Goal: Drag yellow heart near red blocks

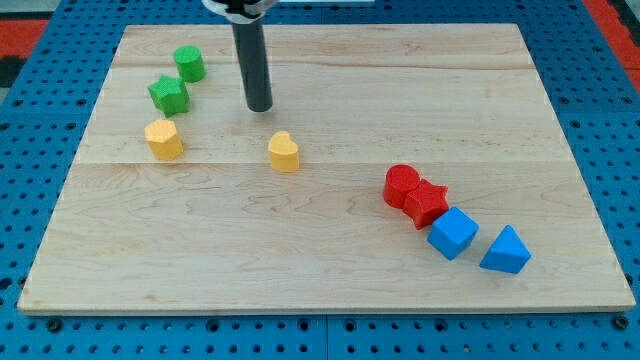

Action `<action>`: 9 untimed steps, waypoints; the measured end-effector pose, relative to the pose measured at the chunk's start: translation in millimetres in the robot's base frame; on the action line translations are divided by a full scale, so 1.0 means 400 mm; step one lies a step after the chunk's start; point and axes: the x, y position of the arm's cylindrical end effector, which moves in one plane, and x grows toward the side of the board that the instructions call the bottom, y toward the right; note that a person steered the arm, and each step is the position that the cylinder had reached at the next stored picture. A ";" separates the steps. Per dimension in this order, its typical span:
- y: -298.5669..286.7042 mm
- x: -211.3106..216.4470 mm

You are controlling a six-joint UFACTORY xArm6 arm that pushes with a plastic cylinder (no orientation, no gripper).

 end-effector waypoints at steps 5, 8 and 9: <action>0.164 0.158; 0.156 0.179; 0.115 0.217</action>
